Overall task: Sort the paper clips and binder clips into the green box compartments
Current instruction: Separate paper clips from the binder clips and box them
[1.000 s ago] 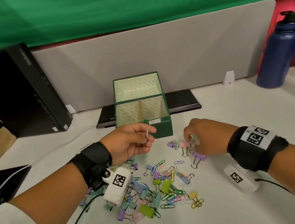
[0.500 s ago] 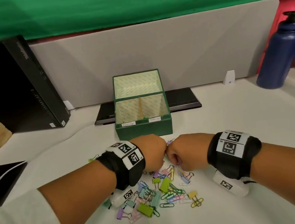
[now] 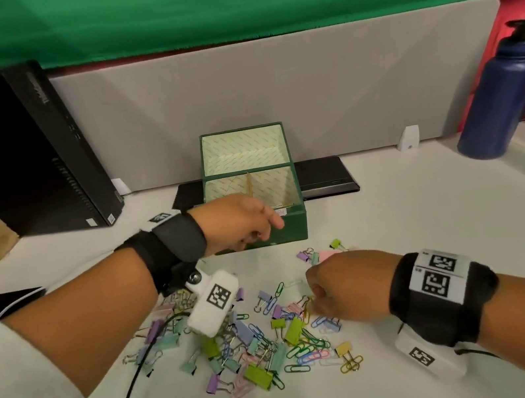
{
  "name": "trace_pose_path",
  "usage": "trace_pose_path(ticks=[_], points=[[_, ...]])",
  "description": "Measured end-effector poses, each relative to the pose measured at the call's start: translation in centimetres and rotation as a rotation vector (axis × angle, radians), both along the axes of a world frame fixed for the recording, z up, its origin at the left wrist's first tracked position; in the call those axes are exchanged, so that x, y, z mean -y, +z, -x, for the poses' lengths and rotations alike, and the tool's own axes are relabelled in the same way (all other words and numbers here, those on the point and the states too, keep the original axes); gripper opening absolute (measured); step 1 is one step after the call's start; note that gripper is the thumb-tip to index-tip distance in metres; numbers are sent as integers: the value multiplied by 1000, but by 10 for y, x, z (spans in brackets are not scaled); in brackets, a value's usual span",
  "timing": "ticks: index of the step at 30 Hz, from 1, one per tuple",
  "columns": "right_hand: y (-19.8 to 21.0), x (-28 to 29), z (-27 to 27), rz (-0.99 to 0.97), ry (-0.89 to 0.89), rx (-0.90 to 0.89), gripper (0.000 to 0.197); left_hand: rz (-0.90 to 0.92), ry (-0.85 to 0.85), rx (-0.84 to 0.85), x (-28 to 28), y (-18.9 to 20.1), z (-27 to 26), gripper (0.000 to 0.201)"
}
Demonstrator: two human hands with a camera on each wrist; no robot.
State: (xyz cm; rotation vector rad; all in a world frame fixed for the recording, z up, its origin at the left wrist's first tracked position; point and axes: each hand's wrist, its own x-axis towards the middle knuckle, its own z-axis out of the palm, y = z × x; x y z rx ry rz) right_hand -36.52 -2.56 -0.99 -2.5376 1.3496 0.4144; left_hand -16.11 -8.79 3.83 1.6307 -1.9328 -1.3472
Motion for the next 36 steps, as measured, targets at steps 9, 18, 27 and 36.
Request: trace_pose_path(ticks=[9,18,27,36], points=[[-5,5,-13,-10,5,21,27,87,418,-326,44,17,31,25],[-9,-1,-10,-54,83,-4,19,314,203,24,32,21,11,38],[28,36,-15,-45,-31,176,8,520,-258,680,-55,-40,-63,27],[55,114,-45,308,-100,227,29,492,-302,689,-82,-67,-81,40]])
